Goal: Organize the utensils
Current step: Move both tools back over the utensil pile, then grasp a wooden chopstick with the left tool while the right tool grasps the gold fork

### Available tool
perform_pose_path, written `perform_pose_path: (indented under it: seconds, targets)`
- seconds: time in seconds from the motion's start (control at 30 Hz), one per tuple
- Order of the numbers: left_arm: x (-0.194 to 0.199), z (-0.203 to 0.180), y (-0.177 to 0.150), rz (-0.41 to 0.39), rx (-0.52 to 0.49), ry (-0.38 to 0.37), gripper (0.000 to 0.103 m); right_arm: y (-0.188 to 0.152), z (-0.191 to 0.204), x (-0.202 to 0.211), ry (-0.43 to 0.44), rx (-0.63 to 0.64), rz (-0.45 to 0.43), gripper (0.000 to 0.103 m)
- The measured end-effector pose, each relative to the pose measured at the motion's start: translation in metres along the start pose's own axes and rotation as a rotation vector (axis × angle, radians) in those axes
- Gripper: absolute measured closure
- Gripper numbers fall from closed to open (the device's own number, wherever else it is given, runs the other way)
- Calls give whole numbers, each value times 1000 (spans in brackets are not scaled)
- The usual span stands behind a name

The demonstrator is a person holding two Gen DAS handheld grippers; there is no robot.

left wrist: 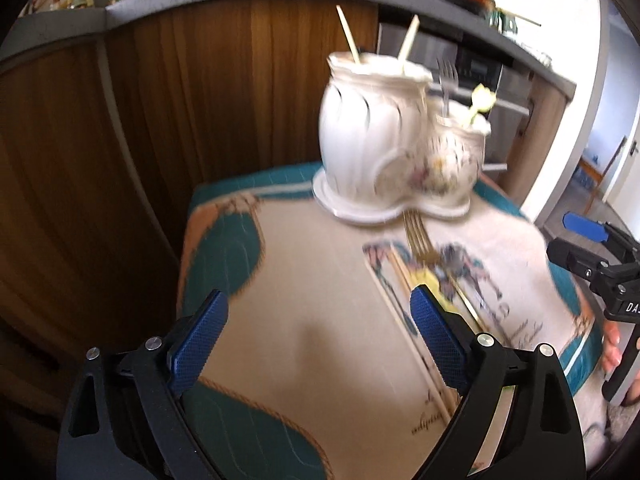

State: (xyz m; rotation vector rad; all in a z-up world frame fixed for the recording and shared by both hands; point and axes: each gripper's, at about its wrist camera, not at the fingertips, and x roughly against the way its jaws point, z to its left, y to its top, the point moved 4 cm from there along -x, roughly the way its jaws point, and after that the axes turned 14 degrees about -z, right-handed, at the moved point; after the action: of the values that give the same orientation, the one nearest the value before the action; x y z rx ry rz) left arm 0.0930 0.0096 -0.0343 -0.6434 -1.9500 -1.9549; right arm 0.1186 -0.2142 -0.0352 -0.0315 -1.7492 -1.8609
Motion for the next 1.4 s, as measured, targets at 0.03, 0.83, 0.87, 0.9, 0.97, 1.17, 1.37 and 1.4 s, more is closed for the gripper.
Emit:
perform_pose_path:
  seconds: [0.03,0.83,0.87,0.9,0.97,1.17,1.37,1.4]
  targets:
    - [-2,-2,-3,11,0,1,11,-5,1,-1,2,0,15,5]
    - [-34,-52,-37,211,-130,-10,74,-28,0,0,48,-10,68,5]
    - [-34,-53,-37,222,-134,-21,83,-28,0,0,55,-12,70,5]
    - [-33,-53,-37,229,-138,-25,87,-28,1,1,64,-12,70,5]
    - [-32,-50,-37,235,-126,-37,93,-28,5,1,75,-8,72,5]
    - [-28,-32,-37,231,-74,-47,98,-28,24,-10,96,31,107,16]
    - [-24,-22,-39,222,-65,-52,98,-35,48,-36,126,54,215,66]
    - [-24,-21,-39,222,-63,-56,98,-36,52,-40,129,59,228,75]
